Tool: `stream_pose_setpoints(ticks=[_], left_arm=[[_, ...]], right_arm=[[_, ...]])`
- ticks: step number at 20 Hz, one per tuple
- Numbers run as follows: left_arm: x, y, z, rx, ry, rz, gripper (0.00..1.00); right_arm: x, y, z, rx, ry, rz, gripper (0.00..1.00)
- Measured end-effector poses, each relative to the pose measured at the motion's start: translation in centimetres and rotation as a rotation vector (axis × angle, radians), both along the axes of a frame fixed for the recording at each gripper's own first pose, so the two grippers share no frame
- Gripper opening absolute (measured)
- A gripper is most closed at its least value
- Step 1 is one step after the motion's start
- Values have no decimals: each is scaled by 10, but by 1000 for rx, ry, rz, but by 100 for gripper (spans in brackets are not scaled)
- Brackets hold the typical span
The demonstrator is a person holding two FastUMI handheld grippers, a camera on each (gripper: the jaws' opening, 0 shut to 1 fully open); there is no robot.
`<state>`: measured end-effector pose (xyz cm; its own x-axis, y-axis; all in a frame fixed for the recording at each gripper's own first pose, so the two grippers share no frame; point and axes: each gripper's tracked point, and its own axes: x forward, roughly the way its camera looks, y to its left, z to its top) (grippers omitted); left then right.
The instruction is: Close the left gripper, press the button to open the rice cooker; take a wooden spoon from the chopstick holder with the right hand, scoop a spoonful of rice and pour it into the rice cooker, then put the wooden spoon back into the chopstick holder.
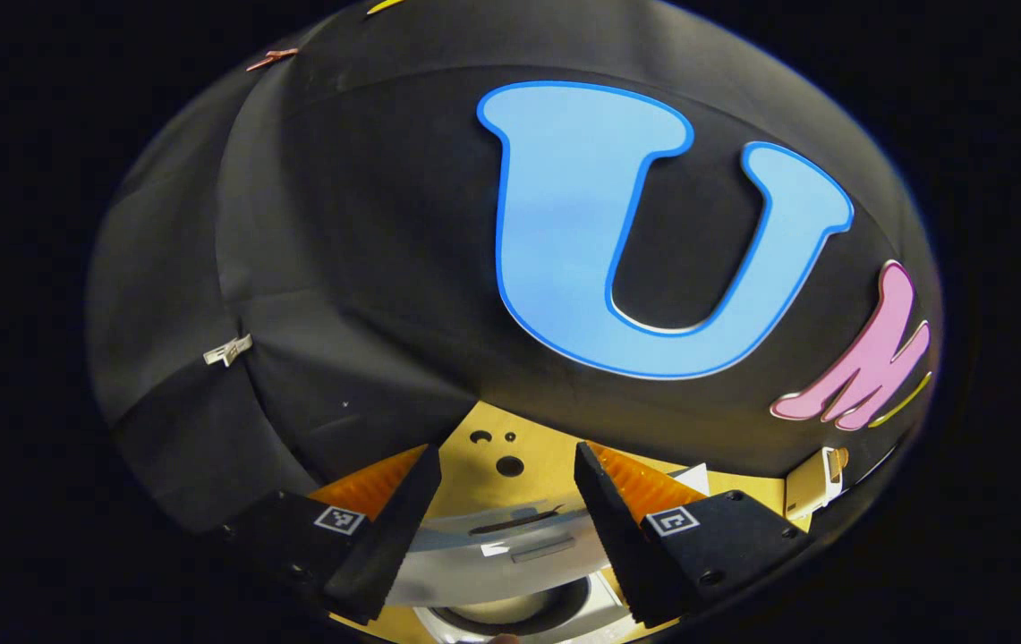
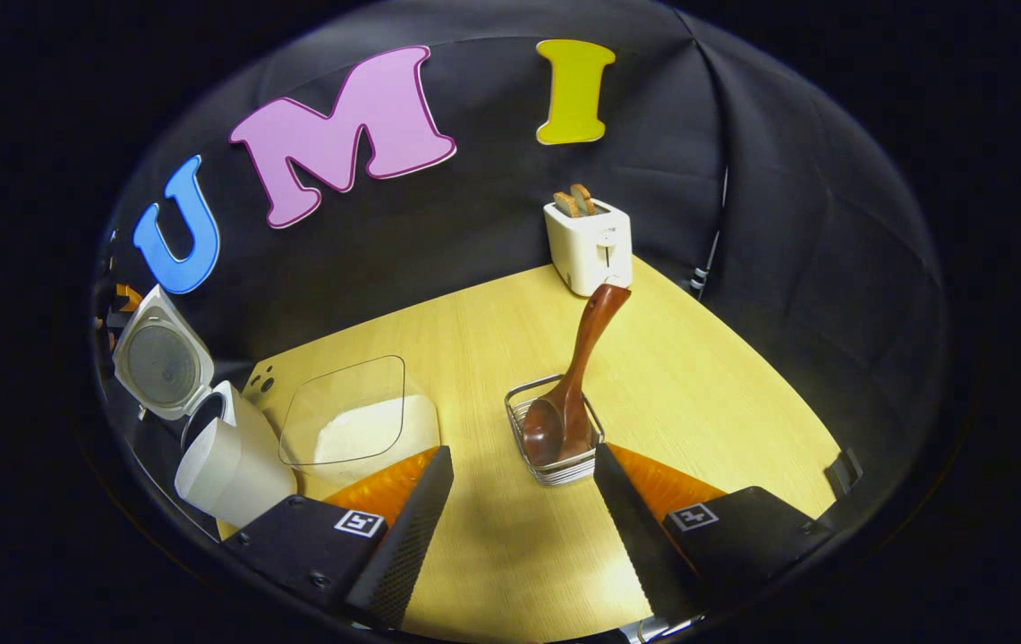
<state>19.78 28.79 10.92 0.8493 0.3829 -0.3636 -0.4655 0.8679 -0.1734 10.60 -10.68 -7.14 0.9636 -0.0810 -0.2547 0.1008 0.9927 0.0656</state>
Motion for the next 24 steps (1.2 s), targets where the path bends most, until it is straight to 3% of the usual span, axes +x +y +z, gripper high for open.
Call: stream_pose_setpoints(ticks=[7, 17, 19, 23, 24], left_arm=[[-47, -68, -82, -120, 95, -24, 98], [-75, -111, -184, -119, 127, 22, 98], [-78, -115, -197, -93, 150, 24, 98], [-78, -114, -205, 102, 214, 15, 99], [-76, -116, -204, 90, 202, 37, 100]], right_arm=[[7, 6, -11, -8, 38, 85, 99], [-4, -2, -22, -44, 79, 151, 99], [-4, -2, -23, -45, 80, 159, 99], [-8, -4, -27, -48, 79, 174, 99], [-9, -4, -29, -48, 82, 179, 99]])
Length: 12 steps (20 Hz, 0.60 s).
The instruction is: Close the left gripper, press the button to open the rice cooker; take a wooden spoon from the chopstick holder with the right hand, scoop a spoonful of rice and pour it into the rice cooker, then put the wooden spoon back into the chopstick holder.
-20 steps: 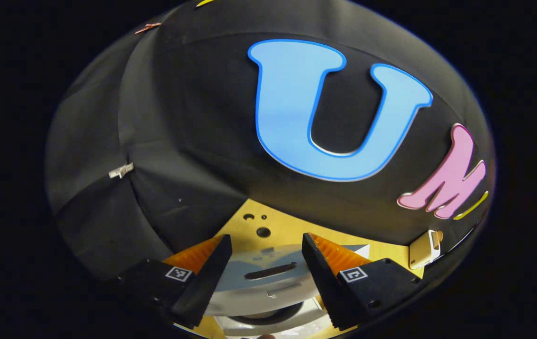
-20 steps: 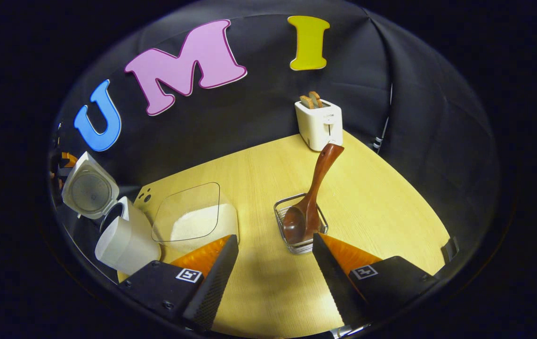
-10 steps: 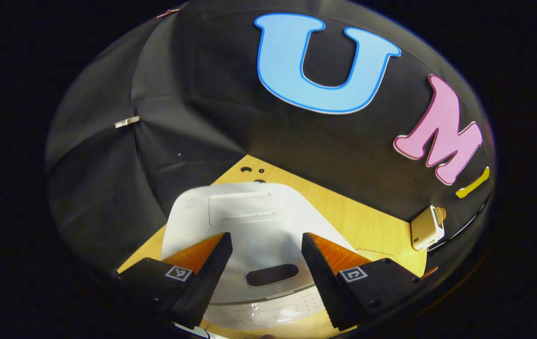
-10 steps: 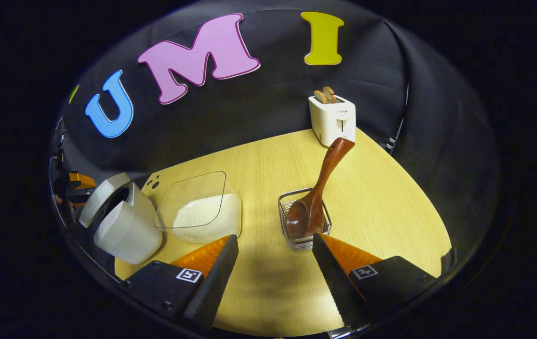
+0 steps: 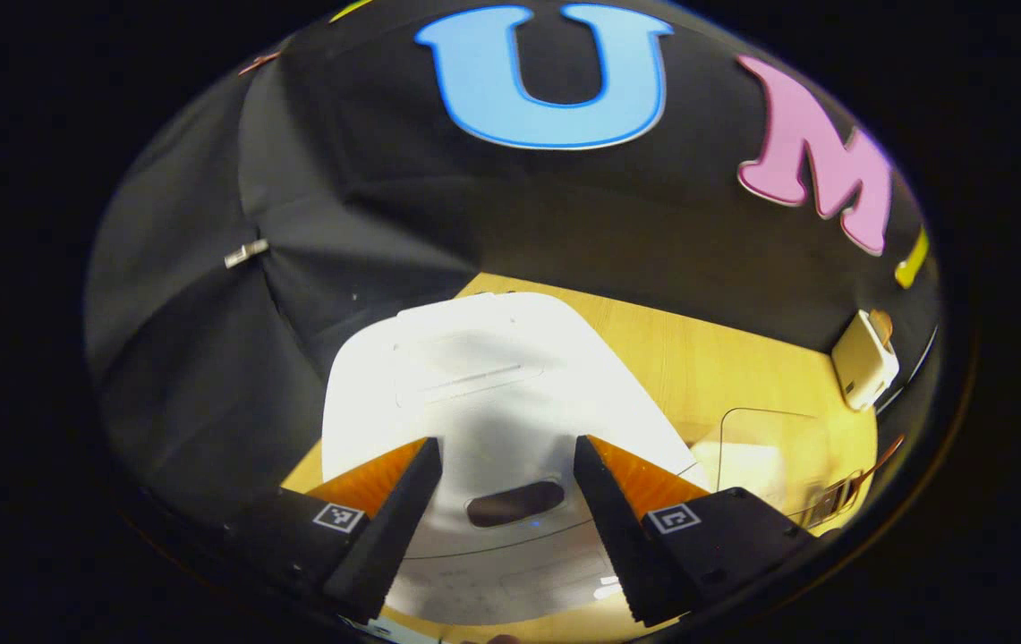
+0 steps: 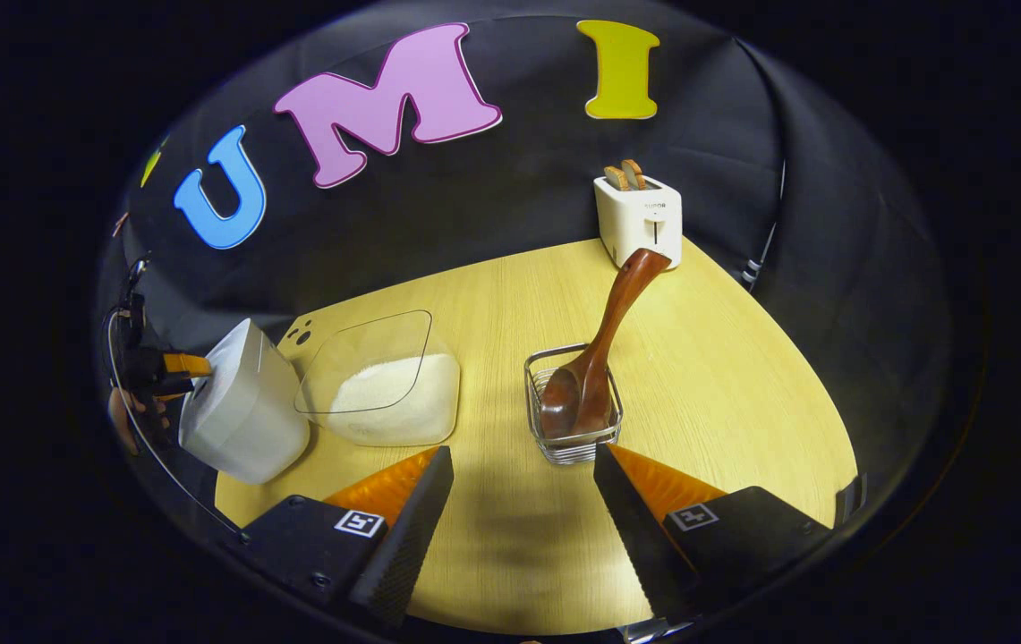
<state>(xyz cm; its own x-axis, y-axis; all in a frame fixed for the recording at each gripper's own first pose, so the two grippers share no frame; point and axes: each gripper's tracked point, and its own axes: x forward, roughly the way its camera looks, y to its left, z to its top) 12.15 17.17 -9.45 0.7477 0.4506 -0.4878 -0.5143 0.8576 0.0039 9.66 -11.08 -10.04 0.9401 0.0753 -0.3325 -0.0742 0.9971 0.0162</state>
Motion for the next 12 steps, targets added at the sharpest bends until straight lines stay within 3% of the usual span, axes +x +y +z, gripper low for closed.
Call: stream_pose_setpoints(ticks=[6, 11, 12], left_arm=[[5, -2, -1, 15, -9, 10, 100], [5, -2, 9, 8, -43, -68, 99], [3, -1, 12, 2, -60, -82, 94]], right_arm=[[-7, 4, -7, 4, -6, 17, 99], [-20, 14, 12, -61, -80, 4, 98], [-24, 16, 15, -71, -91, -14, 98]])
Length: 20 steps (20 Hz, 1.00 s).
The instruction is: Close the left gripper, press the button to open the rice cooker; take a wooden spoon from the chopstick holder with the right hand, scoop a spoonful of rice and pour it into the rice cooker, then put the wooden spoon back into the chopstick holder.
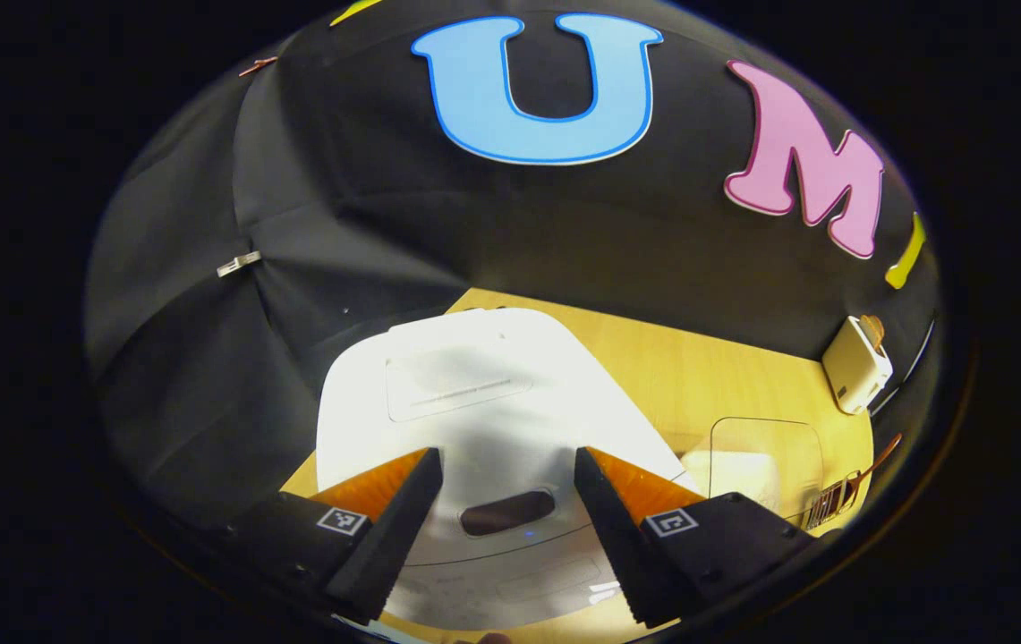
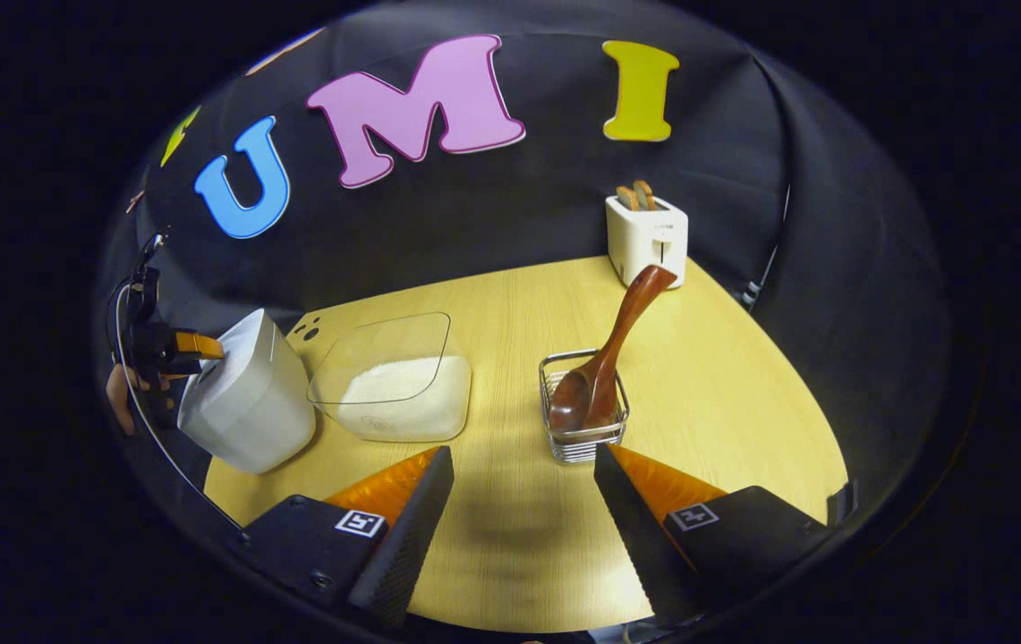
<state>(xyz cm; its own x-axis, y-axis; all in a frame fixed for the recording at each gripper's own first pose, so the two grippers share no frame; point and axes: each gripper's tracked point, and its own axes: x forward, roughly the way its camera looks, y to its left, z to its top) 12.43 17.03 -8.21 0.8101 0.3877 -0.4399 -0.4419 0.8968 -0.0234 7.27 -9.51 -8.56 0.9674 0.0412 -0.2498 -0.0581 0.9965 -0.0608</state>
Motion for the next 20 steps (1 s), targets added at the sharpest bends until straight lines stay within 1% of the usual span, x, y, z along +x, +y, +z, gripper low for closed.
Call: stream_pose_setpoints(ticks=[1, 3, 5, 6, 8, 10, 13, 14, 17, 20], left_arm=[[-3, 1, 5, -9, -22, -10, 96], [-9, 4, 22, -27, -94, -17, 96], [-20, 1, 43, -30, -160, -42, 96], [-28, 0, 55, -12, -187, -61, 95], [-50, -2, 82, 55, -238, -96, 96], [-70, -13, 107, 113, -307, -134, 95], [-103, -40, 133, 139, -393, -192, 95], [-113, -47, 139, 143, -413, -209, 95], [-142, -65, 139, 135, -423, -243, 95], [-167, -79, 136, 137, -444, -268, 95]], right_arm=[[-4, 3, 3, 1, -10, -11, 98], [-9, 12, 20, 8, -65, -34, 99], [-17, 22, 30, 8, -99, -42, 99], [-21, 29, 39, 12, -125, -42, 99], [-30, 43, 57, 16, -177, -41, 99], [-44, 58, 76, -4, -235, -31, 98], [-61, 85, 102, -20, -318, 3, 98], [-68, 94, 110, -17, -342, 16, 98], [-93, 117, 131, 12, -405, 56, 98], [-114, 119, 141, 19, -468, 56, 98]])
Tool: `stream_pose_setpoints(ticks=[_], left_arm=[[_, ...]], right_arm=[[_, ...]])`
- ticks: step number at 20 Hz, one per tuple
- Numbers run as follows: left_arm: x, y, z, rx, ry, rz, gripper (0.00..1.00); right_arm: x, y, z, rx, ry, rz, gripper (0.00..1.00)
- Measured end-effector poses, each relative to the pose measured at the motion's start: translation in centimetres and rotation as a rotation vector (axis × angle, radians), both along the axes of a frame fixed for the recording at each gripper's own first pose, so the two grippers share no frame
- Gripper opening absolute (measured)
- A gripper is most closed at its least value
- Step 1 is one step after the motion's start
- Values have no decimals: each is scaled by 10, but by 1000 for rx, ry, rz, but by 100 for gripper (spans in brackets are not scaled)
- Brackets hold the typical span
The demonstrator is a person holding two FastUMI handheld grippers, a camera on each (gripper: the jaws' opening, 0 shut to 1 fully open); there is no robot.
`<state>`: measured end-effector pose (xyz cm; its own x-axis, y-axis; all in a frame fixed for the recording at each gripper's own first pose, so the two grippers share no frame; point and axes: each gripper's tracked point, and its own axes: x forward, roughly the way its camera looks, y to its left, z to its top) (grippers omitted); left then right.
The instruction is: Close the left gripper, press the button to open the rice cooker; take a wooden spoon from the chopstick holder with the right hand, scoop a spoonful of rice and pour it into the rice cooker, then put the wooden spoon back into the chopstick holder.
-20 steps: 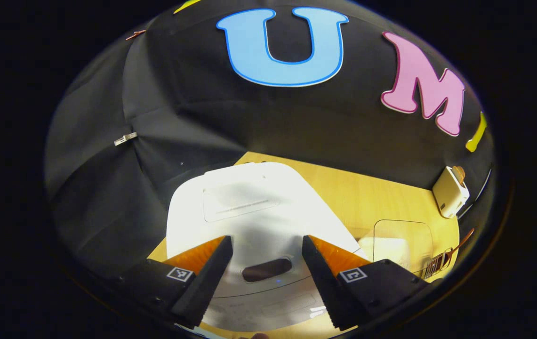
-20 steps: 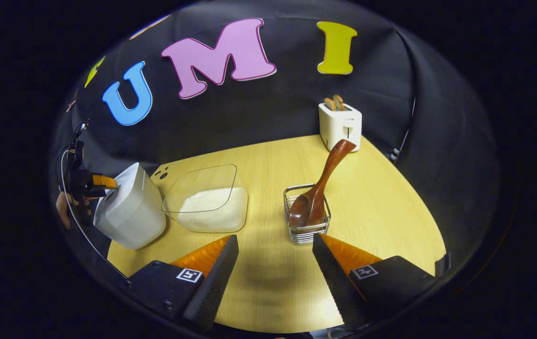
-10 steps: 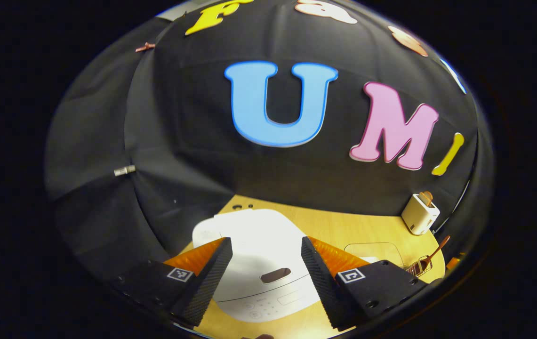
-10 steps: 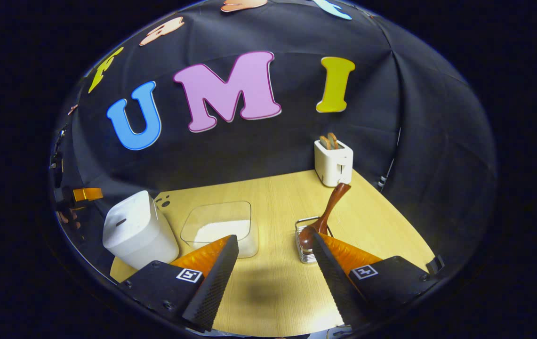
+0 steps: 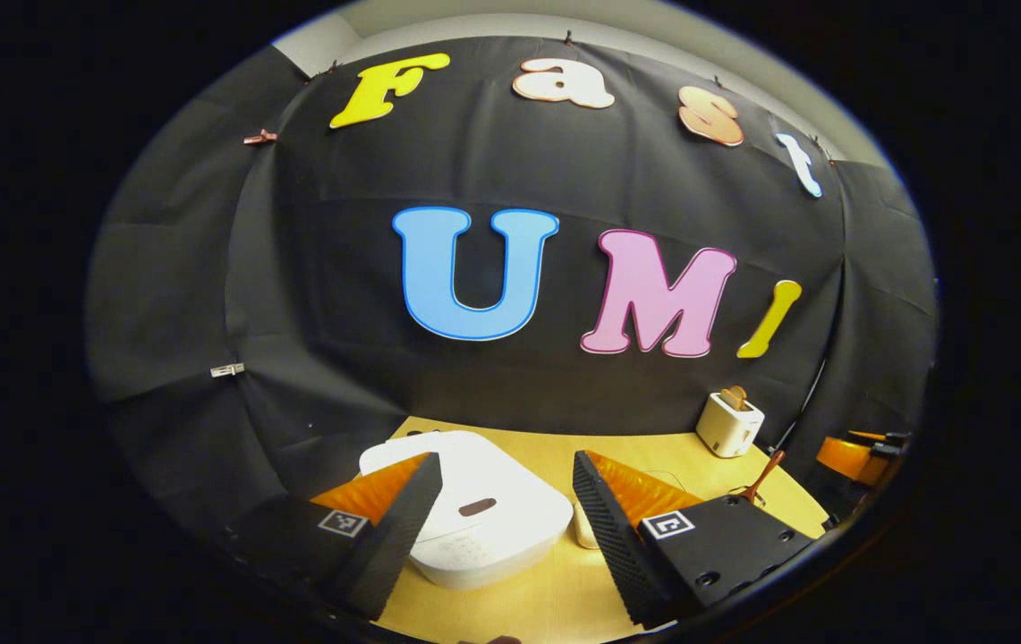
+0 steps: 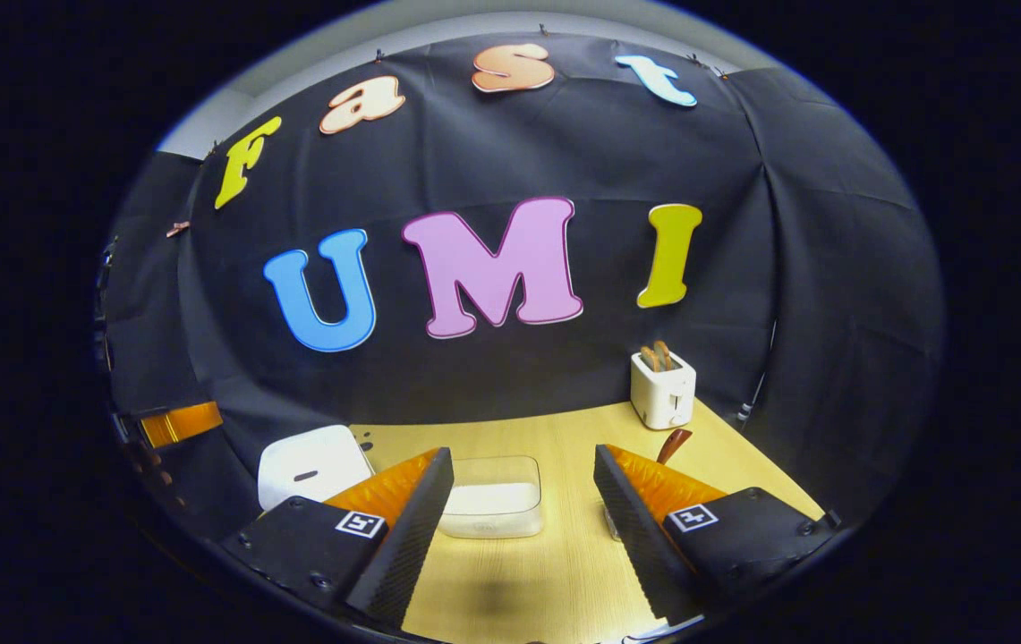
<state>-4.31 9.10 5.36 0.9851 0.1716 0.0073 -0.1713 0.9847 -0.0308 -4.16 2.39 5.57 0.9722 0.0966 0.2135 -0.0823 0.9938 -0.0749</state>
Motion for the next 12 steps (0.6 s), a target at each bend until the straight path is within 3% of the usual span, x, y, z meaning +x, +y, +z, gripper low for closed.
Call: stream_pose_setpoints(ticks=[2, 5, 12], left_arm=[[-10, -12, -17, -28, 12, -13, 95], [-16, -31, -55, -94, 56, -27, 95], [-13, -51, -87, -73, 133, -76, 96]], right_arm=[[-10, 2, -6, 1, -14, 0, 98], [-18, -7, -44, -24, 74, -18, 98], [-15, -9, -82, -17, 180, -25, 98]])
